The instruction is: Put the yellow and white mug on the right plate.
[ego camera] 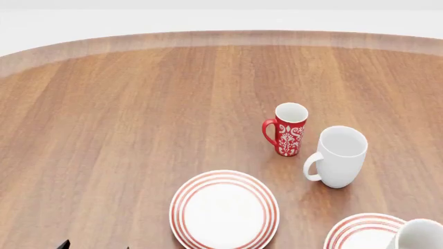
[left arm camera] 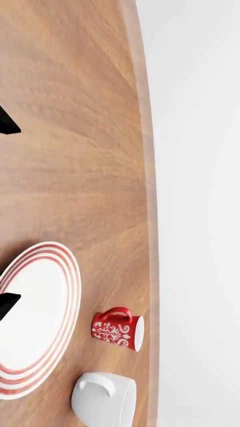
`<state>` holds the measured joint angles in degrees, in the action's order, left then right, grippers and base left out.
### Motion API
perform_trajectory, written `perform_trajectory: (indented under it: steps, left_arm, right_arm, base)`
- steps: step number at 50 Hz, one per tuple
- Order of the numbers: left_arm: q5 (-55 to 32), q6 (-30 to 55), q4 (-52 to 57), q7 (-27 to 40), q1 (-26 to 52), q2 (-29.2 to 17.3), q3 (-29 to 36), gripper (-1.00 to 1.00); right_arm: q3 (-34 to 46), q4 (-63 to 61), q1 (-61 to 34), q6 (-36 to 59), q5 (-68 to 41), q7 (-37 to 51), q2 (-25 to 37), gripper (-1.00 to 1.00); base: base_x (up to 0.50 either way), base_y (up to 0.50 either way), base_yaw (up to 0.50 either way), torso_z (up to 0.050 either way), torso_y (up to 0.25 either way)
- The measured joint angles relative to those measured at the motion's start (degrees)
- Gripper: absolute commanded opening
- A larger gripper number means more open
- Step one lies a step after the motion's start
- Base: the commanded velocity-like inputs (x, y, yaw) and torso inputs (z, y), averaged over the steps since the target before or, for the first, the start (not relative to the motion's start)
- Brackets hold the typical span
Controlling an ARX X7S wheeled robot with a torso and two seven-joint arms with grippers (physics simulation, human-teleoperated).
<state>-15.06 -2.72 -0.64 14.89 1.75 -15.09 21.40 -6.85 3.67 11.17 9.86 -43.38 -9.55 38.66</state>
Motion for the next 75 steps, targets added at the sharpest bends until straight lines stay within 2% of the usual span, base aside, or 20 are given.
perform_trajectory:
  steps: [29,75]
  left_arm:
    - [-0.4,-0.3,-0.6,0.3,0.4,-0.2,0.6,1.00]
    - [-1.0,-0.6,-0.9,1.0,0.6,-0.8,1.4,1.00]
  right_arm:
    - [4.7,17.9,-13.2,1.4,2.5,-3.1,-3.5,-1.00]
    - [9.1,33.9,-22.4,1.1,6.8,-5.3,-6.3,-1.00]
  base:
    - [0.00,0.00,0.00,0.000,0.000]
    - [0.00,0.00,0.00,0.000,0.000]
